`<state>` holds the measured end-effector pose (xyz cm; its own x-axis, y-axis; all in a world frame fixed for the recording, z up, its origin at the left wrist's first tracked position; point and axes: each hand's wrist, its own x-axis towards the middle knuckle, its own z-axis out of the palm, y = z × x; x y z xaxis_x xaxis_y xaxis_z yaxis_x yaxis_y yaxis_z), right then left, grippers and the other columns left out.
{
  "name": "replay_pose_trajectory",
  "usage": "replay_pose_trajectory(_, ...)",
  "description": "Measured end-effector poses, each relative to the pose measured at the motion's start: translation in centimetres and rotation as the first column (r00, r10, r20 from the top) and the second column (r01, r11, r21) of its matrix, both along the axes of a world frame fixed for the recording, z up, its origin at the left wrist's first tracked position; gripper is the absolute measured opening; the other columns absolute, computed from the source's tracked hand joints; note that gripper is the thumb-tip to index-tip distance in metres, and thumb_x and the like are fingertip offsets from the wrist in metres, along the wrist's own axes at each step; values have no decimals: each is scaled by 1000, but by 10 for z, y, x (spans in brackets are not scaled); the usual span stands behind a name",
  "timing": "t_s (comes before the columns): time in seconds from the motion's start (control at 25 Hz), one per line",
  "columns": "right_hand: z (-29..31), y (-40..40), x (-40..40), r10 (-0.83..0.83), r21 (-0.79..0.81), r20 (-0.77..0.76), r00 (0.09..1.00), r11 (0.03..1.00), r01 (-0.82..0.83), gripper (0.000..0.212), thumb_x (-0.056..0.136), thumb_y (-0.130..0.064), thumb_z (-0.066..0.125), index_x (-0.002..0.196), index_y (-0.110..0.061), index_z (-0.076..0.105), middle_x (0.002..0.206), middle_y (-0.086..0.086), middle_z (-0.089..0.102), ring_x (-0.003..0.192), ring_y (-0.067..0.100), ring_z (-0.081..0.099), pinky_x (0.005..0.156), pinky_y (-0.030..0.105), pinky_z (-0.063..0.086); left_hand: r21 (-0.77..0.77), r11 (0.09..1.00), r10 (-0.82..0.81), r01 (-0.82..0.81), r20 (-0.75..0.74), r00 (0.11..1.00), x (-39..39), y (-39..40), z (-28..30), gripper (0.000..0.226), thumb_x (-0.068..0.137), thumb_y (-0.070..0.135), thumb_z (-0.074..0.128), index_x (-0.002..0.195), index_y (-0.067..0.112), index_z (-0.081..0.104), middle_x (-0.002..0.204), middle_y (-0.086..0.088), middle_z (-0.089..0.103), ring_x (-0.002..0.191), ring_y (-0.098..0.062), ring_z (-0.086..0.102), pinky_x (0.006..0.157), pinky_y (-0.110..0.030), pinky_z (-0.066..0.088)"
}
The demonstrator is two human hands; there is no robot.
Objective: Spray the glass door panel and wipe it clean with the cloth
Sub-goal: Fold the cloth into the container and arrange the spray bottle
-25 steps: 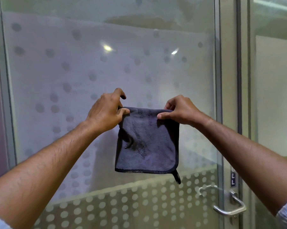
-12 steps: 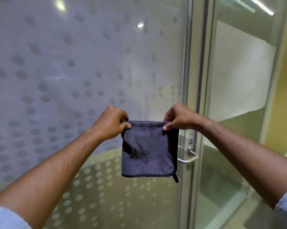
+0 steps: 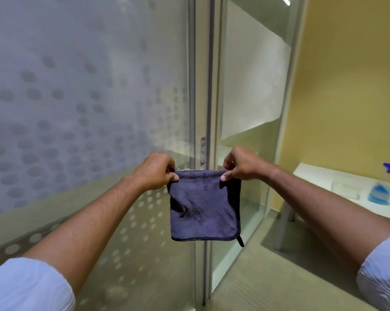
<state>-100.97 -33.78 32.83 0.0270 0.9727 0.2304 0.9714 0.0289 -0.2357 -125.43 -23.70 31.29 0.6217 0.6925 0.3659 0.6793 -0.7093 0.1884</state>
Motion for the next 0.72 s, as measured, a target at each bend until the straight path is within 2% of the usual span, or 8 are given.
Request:
replay_pose_trajectory(0.16,-17,-31,45,-104,-38,-56,993,994,102,32,68,-29,89,56,-24,59,59,-10,60,56,5,54,52,21,37,-63,996,-63,61,-28,998,60,-9,-13,29,78,35,79,87,8,70,82,-4,67,78,-22,63,67,-35,52)
replay_pose_trajectory(0.24,-26,-47,73,-152,-49,-97,984,988,148,29,68,-27,89,57,-24,62,61,-9,63,58,7,58,54,20,40,-74,992,-104,100,-41,994,93,-15,-18,29,78,35,79,89,9,70,84,-5,67,80,-21,63,67,-33,50)
replay_pose_trajectory(0.4,-38,-79,136,-226,-85,-132,965,973,216,18,68,-21,89,67,-16,72,56,-13,61,54,2,54,49,15,35,-107,975,-197,194,-15,980,167,-28,-26,31,73,34,83,92,11,73,88,-7,73,82,-19,67,74,-31,54)
replay_pose_trajectory(0.6,-50,-114,226,-338,-133,-158,928,938,319,21,65,-22,90,78,-11,77,63,-9,66,60,4,59,53,18,38,-201,942,-273,270,13,962,268,-45,-38,30,65,30,89,85,12,76,72,1,69,65,-8,61,57,-16,41)
replay_pose_trajectory(0.72,-49,-131,277,-382,-156,-178,907,921,357,20,64,-23,91,75,-16,75,66,-9,66,62,3,58,54,19,38,-282,908,-305,309,58,951,324,-53,-43,25,63,24,91,79,11,75,65,2,68,57,-4,63,52,-12,43)
